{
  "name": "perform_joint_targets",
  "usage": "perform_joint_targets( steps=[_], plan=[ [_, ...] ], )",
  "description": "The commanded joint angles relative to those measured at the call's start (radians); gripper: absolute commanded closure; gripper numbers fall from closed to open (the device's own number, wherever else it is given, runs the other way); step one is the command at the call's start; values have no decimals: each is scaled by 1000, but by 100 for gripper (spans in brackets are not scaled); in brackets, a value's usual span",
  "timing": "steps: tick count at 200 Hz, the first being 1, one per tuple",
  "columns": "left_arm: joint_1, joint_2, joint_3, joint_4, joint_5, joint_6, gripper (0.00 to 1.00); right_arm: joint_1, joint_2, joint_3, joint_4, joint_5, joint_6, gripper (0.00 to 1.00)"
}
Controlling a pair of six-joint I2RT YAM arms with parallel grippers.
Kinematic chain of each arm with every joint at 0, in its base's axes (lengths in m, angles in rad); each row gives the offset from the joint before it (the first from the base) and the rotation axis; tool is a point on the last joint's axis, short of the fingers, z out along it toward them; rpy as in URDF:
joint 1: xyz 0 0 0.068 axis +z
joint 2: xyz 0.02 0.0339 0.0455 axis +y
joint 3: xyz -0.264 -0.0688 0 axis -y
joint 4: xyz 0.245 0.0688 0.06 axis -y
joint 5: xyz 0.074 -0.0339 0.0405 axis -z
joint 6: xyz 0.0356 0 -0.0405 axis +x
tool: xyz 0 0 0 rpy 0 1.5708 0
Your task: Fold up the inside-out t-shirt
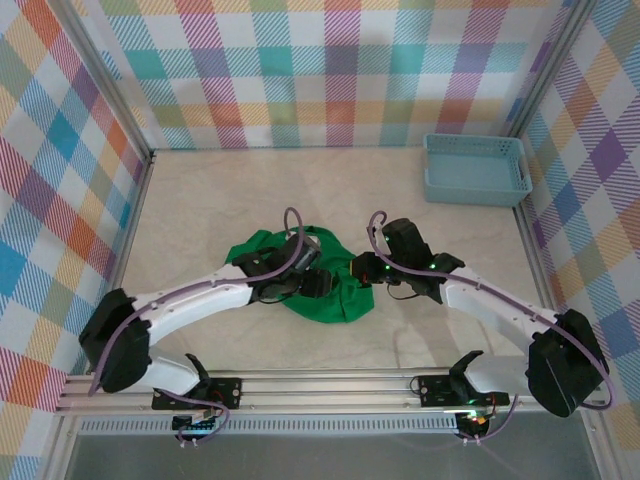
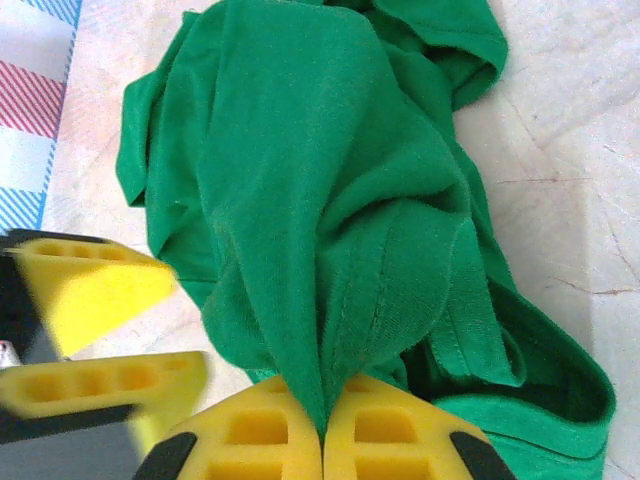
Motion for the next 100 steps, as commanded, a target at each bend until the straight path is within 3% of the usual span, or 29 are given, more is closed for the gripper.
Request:
perform_joint_targets(
  steps=[1,27,70,100],
  plan=[
    [-14,40,31,56,-47,-2,35,-1,-31,-8,42,-43,14,96],
    [-8,101,71,49,-140,-7,45,-1,-42,-12,30,-42,6,96],
    [20,157,115,79,-169,-2,67,-1,-55,-27,-1,-13,-13,96],
    [22,163,163,46,-180,37,94,-1,-58,-24,-42,38,-26,94]
  ],
)
